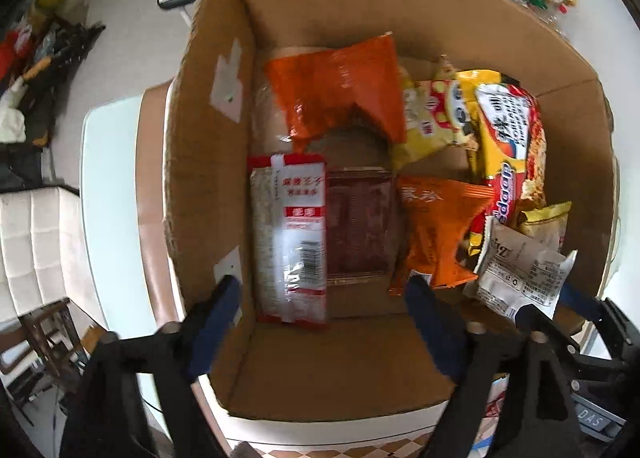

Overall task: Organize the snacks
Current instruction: 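Lower both packets into the box and open both grippers, then move both tools out of the box back over the table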

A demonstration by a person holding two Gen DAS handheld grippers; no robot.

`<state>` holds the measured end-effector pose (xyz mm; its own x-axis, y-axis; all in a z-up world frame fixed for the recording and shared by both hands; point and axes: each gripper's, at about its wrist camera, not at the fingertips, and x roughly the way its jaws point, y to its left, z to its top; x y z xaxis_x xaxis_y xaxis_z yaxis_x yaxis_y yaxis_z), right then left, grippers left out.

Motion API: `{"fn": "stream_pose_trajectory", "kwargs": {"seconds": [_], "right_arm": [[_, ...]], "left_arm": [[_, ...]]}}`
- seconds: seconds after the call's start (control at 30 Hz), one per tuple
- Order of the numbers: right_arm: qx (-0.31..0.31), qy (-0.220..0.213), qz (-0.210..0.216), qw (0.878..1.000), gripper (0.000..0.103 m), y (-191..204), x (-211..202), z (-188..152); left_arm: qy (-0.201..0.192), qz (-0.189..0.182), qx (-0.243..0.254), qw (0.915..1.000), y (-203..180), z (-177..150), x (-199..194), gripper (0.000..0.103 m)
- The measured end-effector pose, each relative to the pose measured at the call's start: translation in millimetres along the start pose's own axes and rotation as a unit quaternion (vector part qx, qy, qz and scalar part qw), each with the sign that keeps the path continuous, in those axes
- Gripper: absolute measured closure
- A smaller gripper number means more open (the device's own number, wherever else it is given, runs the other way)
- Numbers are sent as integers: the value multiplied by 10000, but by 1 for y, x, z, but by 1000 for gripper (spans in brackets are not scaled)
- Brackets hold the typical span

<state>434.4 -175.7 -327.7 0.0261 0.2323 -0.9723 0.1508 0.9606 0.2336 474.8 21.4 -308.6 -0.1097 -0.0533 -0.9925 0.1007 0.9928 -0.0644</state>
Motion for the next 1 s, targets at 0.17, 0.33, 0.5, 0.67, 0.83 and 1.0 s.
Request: {"fn": "stream_pose_trajectory", "kwargs": {"seconds": [0.17,0.33,0.5,0.67,0.83,1.0], "right_arm": [[-23,-128,-188,9997,14,-4,-13,-3],[-23,-302,-353,9989,14,-7,-29,-11],[-106,-653,-591,9961,14,-8,-51,-26],[-163,-1123,-847,9899,14,-6,-74,-48],[-262,-1520,-962,9833,14,-1,-100,-79],[-292,-1943,-1013,9753,14,4,-127,-111]], "left_arm": [[-165,2,46,9999,-13,-11,-14,15],[-639,26,31,9979,-21,-33,-39,15],[-1102,-113,-42,9938,-13,-45,-57,15],[-1812,-18,-162,9833,-20,-80,-84,15],[-2310,81,-256,9726,-21,-118,-105,15],[-2625,114,-337,9643,-18,-156,-121,15]]}}
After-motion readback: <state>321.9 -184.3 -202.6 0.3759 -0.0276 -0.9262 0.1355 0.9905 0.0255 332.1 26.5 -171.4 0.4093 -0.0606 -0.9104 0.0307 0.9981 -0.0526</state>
